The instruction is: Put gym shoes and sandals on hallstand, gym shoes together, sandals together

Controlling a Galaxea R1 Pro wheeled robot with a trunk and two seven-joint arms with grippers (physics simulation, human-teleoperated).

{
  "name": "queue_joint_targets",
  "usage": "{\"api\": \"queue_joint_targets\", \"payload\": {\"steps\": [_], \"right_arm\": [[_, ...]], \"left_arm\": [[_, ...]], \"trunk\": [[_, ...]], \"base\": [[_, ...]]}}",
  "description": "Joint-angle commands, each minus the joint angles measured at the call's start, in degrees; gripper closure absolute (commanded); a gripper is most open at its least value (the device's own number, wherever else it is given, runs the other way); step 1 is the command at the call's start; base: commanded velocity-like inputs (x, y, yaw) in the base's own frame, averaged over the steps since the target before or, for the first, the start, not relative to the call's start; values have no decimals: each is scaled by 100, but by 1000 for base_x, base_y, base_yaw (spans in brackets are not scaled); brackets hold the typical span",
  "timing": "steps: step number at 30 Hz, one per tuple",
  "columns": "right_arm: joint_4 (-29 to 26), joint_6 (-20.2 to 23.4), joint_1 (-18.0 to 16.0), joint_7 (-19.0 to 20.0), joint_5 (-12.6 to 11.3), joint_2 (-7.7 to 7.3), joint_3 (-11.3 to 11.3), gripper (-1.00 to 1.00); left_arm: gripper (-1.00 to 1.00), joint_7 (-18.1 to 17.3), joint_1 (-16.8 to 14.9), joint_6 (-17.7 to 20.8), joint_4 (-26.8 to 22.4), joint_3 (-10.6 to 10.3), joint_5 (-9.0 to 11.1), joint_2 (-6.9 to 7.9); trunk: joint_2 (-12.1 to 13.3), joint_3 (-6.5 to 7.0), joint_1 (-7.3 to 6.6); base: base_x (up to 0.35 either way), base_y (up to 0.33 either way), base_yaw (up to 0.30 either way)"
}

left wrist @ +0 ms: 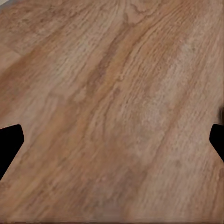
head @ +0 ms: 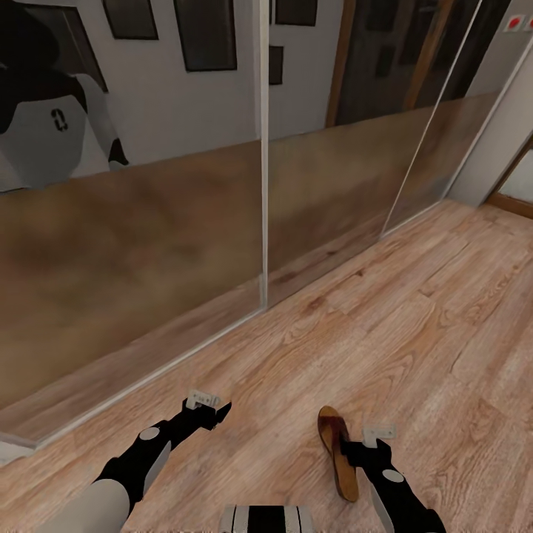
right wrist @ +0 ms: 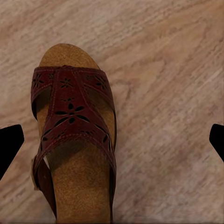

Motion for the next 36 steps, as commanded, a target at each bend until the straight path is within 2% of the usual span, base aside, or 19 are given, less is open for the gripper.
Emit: {"api": "queue_joint_targets", "payload": {"steps": [1, 14, 23, 31, 36], "right_arm": [[1, -24, -4, 16, 57, 8, -48, -100], [11, -24, -4, 15, 63, 0, -46, -100], [11, -29, -4, 15, 66, -1, -48, -100], [8, -32, -4, 15, 66, -7, -48, -100], [8, -41, -4, 15, 59, -15, -51, -100]], "left_arm": [[-100, -17, -3, -33, 4, 18, -40, -2], [-100, -17, -3, -33, 4, 17, -40, 1], [-100, -17, -3, -33, 4, 9, -40, 2], [-100, -17, 4, -36, 4, 8, -40, 2], [-100, -17, 12, -48, 4, 7, -40, 9]], "trunk": [[-3, -36, 1], [-21, -440, 35], [-33, -693, 58], [-33, -703, 58], [-39, -825, 71]], "base": [[0, 0, 0], [0, 0, 16], [0, 0, 181], [0, 0, 71], [0, 0, 5]]}}
